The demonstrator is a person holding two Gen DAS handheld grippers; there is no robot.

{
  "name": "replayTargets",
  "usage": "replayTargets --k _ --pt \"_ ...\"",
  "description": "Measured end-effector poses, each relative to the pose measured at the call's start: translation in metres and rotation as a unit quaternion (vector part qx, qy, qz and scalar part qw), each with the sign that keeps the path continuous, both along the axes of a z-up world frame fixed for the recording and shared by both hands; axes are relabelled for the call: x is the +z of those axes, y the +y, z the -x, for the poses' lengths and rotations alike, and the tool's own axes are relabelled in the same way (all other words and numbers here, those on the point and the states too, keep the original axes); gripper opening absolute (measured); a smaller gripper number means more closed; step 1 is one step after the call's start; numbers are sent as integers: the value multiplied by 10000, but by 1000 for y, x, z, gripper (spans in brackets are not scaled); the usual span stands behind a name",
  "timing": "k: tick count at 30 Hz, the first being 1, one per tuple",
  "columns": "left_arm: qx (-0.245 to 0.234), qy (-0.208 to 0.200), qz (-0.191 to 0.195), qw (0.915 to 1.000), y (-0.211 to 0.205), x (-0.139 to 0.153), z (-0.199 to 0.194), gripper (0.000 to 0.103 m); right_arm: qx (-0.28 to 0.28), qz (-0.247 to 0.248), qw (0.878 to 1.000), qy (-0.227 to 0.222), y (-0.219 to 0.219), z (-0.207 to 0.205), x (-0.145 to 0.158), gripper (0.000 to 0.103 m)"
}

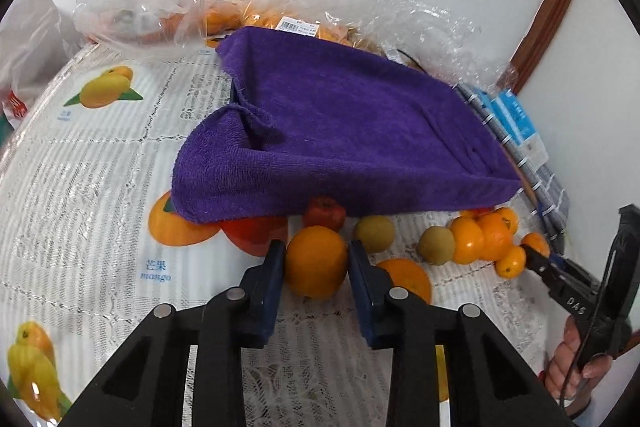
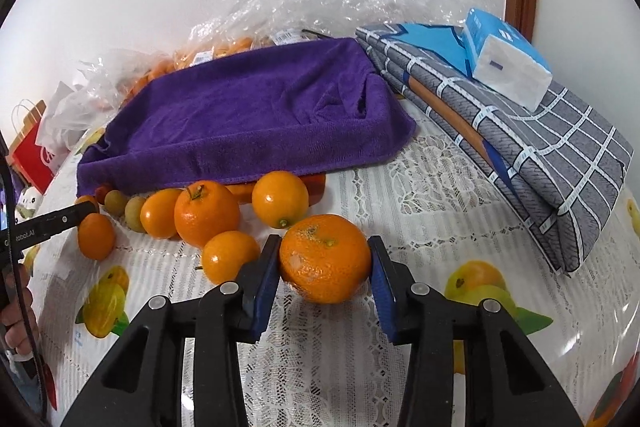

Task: Organize fruits
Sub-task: 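Grasp a large orange with the right tool while the left tool grasps another orange, then carry the oranges onto the purple towel and open both tools to release them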

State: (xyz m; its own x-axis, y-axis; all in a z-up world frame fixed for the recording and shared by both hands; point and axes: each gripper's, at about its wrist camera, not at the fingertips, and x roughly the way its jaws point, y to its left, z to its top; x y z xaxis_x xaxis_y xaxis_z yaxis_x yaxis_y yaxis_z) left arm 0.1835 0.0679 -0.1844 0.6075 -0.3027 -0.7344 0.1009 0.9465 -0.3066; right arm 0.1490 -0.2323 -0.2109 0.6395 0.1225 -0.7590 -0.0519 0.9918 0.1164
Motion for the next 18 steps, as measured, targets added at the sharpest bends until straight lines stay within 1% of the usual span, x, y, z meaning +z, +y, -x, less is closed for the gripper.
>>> replayTargets --k 5,11,13,15,18 --pt "155 -95 -13 9998 5 1 3 30 -98 -118 9998 -150 -6 6 5 42" --pt "317 -462 64 9984 11 13 10 30 -182 -129 9995 -202 -11 8 7 42" --pt "311 -562 34 9979 10 16 12 30 -220 -214 9993 -225 -15 10 8 42" --pt "279 -620 7 9977 7 18 12 30 -266 -346 9989 -142 -19 11 9 42" --pt "242 -715 16 9971 6 23 15 30 -336 -369 9987 -130 -20 12 18 42"
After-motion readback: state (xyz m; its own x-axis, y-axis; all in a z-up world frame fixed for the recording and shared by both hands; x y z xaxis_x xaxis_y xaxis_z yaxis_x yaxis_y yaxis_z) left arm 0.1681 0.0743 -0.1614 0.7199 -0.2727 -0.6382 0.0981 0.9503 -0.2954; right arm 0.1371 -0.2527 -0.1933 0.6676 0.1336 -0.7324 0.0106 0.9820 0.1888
